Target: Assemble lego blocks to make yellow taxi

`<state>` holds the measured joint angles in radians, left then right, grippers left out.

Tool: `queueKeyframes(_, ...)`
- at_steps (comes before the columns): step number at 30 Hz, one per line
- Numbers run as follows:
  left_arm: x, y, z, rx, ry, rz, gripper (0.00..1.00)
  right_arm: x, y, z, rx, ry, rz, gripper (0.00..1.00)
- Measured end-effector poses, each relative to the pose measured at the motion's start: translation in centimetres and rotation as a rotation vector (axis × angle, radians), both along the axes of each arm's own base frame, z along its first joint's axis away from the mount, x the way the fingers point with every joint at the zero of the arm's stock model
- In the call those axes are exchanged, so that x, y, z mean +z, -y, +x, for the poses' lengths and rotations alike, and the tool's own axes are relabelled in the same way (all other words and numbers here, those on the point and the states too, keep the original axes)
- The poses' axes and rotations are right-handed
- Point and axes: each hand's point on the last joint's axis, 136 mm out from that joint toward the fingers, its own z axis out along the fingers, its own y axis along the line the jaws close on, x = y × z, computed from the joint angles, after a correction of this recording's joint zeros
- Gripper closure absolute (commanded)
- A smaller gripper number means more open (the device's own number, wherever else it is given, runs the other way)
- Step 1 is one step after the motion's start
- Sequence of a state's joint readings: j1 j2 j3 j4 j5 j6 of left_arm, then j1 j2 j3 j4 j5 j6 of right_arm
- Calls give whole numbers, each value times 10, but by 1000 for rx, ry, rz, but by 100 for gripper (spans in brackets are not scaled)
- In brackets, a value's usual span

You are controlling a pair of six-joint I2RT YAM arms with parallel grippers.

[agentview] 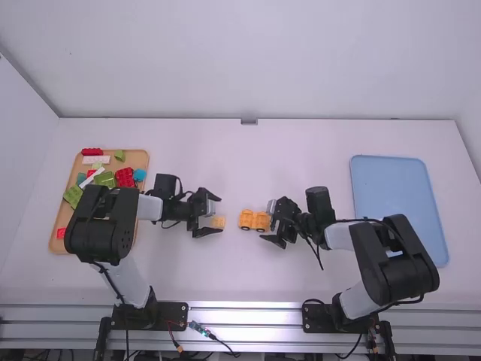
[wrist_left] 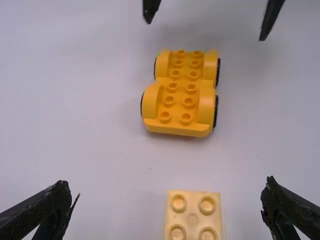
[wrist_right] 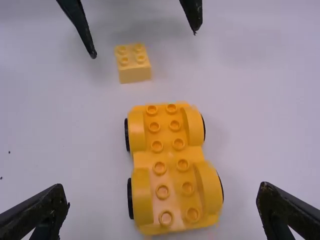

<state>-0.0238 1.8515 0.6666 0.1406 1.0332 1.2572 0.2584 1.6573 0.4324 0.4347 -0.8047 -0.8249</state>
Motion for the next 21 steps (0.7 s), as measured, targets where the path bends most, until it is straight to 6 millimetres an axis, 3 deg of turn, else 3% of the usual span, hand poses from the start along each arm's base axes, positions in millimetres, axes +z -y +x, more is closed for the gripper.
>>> queueKeyframes(9,-7,-4,-2,40,-69,29,1,-32,-10,7,0,-111,0,1)
queueKeyframes(16,-11,-3,0,40,-63,30,1,-28,-9,13,-1,-122,37,1)
queueKeyframes(21,-29,-2,-7,38,-123,33,12,-27,-9,13,-1,-122,39,1)
